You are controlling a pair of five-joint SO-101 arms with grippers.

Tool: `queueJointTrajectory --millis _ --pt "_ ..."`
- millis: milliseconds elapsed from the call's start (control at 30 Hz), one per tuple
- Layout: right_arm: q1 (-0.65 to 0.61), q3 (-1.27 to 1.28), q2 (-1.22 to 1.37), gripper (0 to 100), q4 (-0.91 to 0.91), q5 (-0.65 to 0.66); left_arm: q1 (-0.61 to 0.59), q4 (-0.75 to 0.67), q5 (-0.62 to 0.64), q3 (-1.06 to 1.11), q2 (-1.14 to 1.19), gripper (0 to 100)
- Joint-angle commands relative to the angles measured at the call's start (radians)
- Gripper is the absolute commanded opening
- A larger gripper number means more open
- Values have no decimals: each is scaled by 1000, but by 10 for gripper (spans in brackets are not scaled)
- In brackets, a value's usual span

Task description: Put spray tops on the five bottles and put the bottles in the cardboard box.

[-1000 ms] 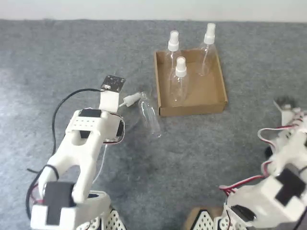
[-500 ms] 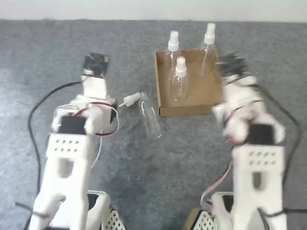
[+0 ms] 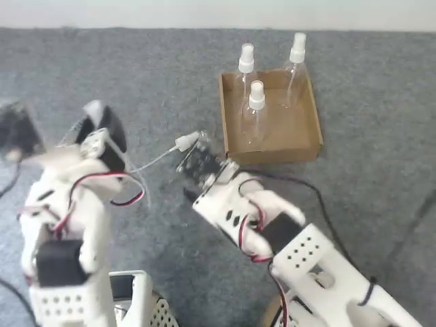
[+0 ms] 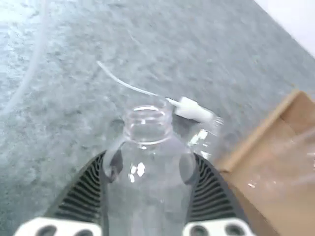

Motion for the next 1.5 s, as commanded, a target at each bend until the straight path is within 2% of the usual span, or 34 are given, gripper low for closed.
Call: queueJointTrajectory --millis 0,100,200,367,567,1000,1100,1267,1467 --pt "-64 140 4 6 -225 -6 -38 -95 35 91 -158 11" --pt "-67 164 5 6 -266 20 -35 -112 101 134 -249 11" --pt "-68 176 -2 6 -275 -26 -35 -143 147 176 -305 11" --pt "-71 199 -4 6 -277 -52 -14 -267 160 282 -339 11" --pt "-73 226 -4 6 -277 -52 64 -275 161 300 -341 12" --pt "-68 230 -4 6 -274 -52 69 -468 161 414 -334 12" --pt "-68 230 -4 6 -274 -52 84 -471 161 430 -334 12" --pt "-68 230 -4 6 -272 -52 178 -417 157 432 -334 12" --pt "-68 230 -4 6 -269 -52 186 -394 155 429 -336 12"
